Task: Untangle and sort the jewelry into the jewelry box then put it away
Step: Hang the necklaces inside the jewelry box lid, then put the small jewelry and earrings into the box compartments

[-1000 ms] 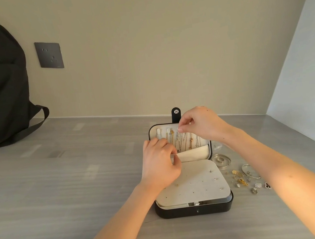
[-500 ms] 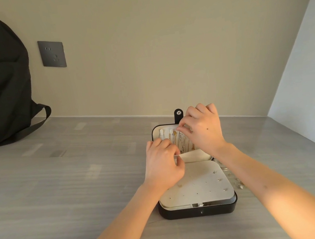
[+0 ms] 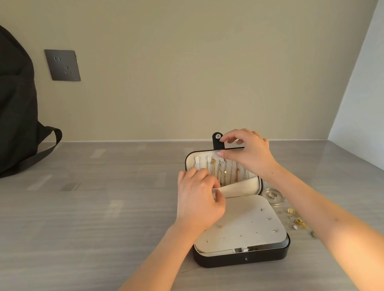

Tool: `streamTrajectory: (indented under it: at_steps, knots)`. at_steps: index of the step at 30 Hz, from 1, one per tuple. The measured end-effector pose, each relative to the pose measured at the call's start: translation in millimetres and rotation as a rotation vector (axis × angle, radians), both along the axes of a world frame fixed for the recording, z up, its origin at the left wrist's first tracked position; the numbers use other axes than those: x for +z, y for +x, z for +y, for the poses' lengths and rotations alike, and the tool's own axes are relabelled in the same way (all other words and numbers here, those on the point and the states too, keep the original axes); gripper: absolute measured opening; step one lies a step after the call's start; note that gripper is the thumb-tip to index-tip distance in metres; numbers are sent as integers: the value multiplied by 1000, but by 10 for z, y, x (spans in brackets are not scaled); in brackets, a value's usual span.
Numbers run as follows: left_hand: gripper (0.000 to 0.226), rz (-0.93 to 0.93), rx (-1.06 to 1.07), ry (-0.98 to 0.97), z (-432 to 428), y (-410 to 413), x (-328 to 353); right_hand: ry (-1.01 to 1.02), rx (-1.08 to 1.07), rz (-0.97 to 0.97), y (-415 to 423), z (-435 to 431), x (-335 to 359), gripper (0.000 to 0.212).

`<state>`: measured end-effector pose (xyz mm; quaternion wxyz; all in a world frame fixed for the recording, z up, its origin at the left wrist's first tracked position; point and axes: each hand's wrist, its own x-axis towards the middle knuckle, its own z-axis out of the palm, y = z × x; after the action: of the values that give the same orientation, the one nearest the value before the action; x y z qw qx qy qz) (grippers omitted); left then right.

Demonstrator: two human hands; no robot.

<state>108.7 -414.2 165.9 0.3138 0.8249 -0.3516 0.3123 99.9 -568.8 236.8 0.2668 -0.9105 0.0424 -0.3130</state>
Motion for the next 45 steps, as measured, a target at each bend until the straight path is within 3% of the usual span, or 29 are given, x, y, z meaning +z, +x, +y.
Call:
streamTrajectory:
  at_steps: [5,9,17,21,23,29,35,41,45]
  knots:
    - [5,24,7,27,-12,34,-23,182,73,97,-83,-113,-26,15]
    - [12,90,38,186,-27,55,-11,186,-8,78,-301,-267,-71,10]
    - [11,375,12,306,-47,157,67,153,-101,316,-1137,-751,-326,12]
    - [7,803,-220,90,51,173,144,75,-141,366,-1279,-832,-531,14]
    - [10,888,-263,-32,139,136,176,31,-150,349,-1264,-832,-608,13]
    - [39,952,-315,-213,494,-13,220,-234,-180,262,-1052,-715,-676,16]
    - [34,980,-323,-2,666,-50,207,-486,-206,370,-890,-609,-615,19]
    - [16,980,-329,-225,559,10,197,-475,-236,415,-836,-628,-671,24]
    - [9,924,-211,-346,430,64,123,-438,-222,402,-807,-656,-712,23]
